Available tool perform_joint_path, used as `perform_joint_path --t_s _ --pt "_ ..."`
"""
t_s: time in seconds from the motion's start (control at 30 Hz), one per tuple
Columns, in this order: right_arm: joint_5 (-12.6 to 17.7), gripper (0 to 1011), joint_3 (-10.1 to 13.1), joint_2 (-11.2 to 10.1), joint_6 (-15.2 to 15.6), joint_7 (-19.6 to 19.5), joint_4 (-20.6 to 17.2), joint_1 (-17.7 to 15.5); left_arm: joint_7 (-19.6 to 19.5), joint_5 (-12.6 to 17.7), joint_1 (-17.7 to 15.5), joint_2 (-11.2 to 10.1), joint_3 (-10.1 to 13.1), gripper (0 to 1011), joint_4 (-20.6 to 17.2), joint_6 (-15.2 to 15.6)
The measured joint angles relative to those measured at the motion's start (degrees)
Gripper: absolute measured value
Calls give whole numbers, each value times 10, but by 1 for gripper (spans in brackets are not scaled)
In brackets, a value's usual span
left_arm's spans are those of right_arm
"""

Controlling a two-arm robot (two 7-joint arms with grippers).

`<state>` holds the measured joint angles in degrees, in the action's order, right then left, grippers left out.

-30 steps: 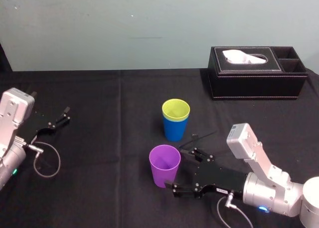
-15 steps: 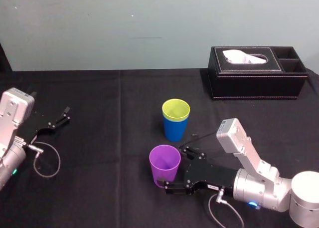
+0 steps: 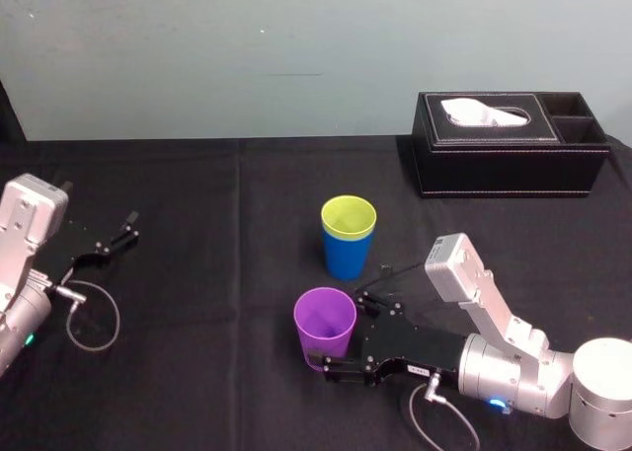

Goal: Stack the three plastic cups sequentially using one hand.

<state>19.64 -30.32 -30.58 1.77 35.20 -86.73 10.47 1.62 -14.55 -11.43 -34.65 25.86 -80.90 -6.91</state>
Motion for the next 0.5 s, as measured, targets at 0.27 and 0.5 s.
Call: perform_joint_path --t_s 0.27,0.5 --pt "0 771 1 0 0 0 -1 -1 0 0 0 0 0 1010 0 0" --pt "-1 732 1 -1 0 0 -1 -1 0 0 0 0 0 1010 0 0"
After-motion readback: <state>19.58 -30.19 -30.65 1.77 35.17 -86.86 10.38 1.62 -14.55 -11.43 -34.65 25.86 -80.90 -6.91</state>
